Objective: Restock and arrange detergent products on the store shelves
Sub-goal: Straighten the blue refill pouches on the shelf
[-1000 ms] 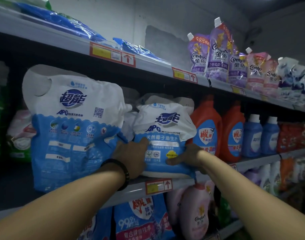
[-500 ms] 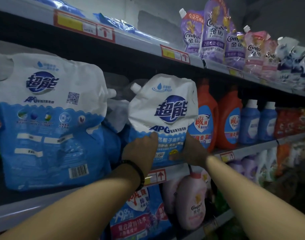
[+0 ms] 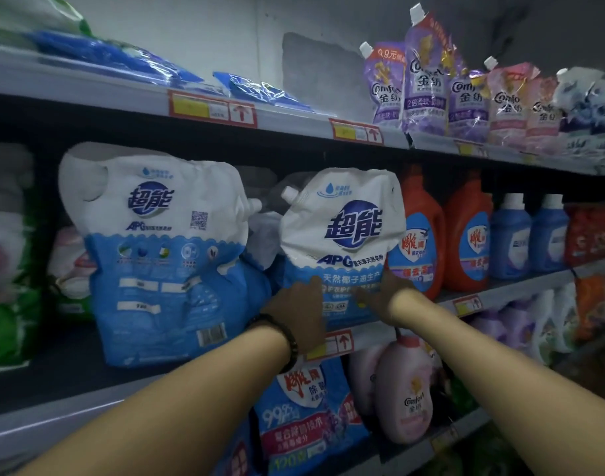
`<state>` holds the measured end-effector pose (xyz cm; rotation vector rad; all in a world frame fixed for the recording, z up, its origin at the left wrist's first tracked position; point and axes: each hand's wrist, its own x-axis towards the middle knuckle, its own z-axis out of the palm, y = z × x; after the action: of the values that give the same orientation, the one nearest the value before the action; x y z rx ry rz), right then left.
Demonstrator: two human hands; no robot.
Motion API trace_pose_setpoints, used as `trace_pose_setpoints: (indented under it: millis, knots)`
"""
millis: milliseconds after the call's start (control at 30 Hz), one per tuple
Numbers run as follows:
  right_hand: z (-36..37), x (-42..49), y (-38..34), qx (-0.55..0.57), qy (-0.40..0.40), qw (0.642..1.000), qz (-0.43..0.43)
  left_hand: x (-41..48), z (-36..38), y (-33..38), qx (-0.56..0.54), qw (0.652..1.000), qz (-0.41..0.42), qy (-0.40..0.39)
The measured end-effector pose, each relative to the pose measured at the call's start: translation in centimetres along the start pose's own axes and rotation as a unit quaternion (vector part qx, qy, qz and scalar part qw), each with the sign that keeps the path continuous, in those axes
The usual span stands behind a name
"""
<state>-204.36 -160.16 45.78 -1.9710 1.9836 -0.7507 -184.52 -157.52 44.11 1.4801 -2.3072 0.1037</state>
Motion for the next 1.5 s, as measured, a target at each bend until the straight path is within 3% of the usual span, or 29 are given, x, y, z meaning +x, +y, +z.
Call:
trace_pose_setpoints:
  millis: [100,200,400,633,867,967,1100,1167,1300,1500]
  knots:
    - [-0.7,-2.7,-3.1,-0.137,-0.069,0.988,0.024,-3.6,-1.8,0.3,0.146,0.988,0.043,0.04]
    - [0.0,-3.6,-5.2,-0.19,-0.025,0.981,-0.002,-6.5,-3.0,-1.8,0.276,0.957,0.072,0.063]
    - [2.0,-6.1,-11.3,0.045,0.009,0.996,-0.07,-10.8,-4.7,-8.4,0.395,0.916,0.064,0.026]
    - [7.1,-6.7,-17.7,0.214,-0.034,0.969,-0.117,-13.2,-6.4,-10.5,0.354,0.933,0.015,0.057]
    - [11.8,-9.1,-24.7,0.208,-0.143,0.951,-0.178,-18.3,-10.9,-16.6,0.332,0.939,-0.085,-0.004]
    - [12.2,-9.0,-25.6,0.203,-0.111,0.955,-0.184,-18.9,-11.5,-17.2,0.284,0.953,-0.1,-0.005]
    - [10.6,-7.2,-23.8,0.23,-0.018,0.966,-0.117,-16.8,-11.4,-15.3,0.279,0.951,-0.135,0.002]
    - [9.5,-6.0,-22.4,0.239,0.028,0.967,-0.089,-16.0,-10.6,-14.4,0.322,0.94,-0.109,0.024]
    - [7.8,-3.9,-20.0,0.272,0.063,0.96,-0.035,-13.8,-9.2,-14.5,0.378,0.924,0.042,0.048]
    - [9.8,-0.2,-18.4,0.324,0.036,0.945,-0.009,-10.6,-8.4,-17.3,0.314,0.946,0.066,0.046]
